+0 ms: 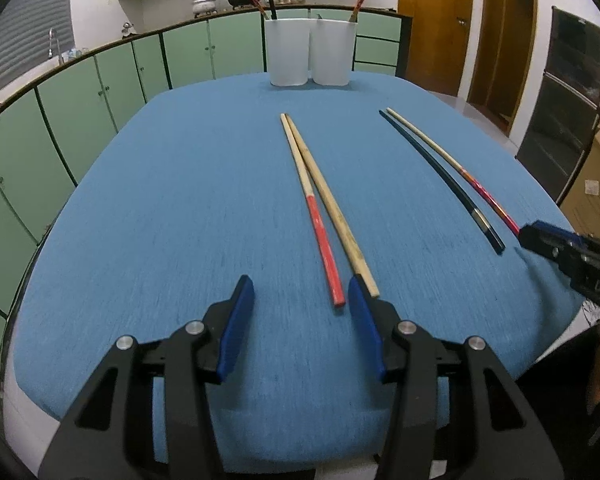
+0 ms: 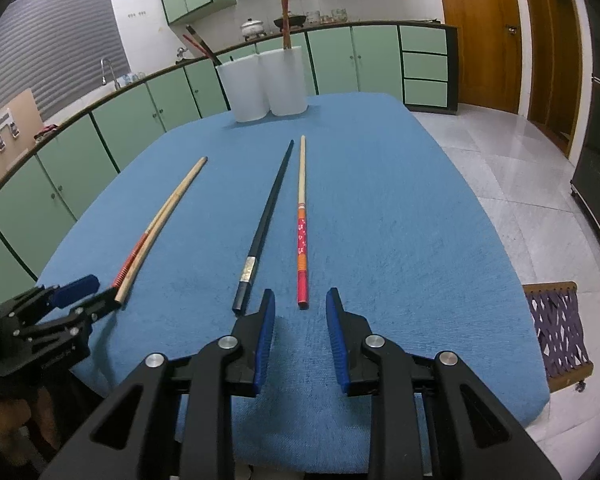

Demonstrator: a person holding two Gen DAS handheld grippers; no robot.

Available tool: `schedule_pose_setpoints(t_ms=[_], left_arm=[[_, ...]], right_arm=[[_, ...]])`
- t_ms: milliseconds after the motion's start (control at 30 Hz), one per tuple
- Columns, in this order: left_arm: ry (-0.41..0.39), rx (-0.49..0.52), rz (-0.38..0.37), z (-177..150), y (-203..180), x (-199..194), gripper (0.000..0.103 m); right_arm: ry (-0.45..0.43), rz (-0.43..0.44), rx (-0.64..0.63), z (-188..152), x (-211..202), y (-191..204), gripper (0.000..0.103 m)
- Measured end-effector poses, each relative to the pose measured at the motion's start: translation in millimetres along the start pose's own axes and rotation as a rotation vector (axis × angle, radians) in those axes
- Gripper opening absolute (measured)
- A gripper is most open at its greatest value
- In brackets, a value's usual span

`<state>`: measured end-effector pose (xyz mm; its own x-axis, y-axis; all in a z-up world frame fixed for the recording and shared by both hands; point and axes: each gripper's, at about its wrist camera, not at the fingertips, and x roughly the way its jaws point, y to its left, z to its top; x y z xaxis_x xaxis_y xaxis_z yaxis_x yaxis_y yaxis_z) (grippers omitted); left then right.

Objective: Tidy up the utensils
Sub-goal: 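Grasp the red-banded chopstick with the left gripper while the right grasps the red-patterned chopstick, then carry both chopsticks to the white holder and lower them into it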

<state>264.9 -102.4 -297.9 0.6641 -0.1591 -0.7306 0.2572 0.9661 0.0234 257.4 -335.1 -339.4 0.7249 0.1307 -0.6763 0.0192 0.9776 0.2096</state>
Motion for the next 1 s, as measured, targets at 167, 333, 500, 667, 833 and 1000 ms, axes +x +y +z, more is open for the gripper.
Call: schedule_pose_setpoints(t_ms=[167,333,500,667,833,1000], left_arm=[[-0.018,-0.017,0.008,1.2,0.5,-0.2,0.037],[-0.027,-0.014,0.003,-0.2,0.2,-2.7,0.015],[-0.021,-0.025,-0.017,0.9,2.7,-3.6,0.005],[-0.036,-0.037,-0.031,5.1,6.6,-11.7,0.005],[-0.061,-0.041,-0.043,12.4,8.6,-24.4,0.005],[-0.103,-0.038,-0.050,28.6,12.8,-46.1,0.005]], right_arm=[[-0.008,-0.007,-0.026,0.2,6.4,3.1,0.027],[-0.023,-0.029,-0.080,-2.3,10.3,8.3,0.027],[-0.023,-0.019,-0.072,-1.5,10.9,4.2,0.017],[-0.015,0.004,-0.065,-0.1,7.3,4.2,0.006],[-0.044,0.004,-0.079,5.0,-5.5,7.4,0.006],[-0.108,0.007,-0.081,26.3,-35.0,6.0,0.006]])
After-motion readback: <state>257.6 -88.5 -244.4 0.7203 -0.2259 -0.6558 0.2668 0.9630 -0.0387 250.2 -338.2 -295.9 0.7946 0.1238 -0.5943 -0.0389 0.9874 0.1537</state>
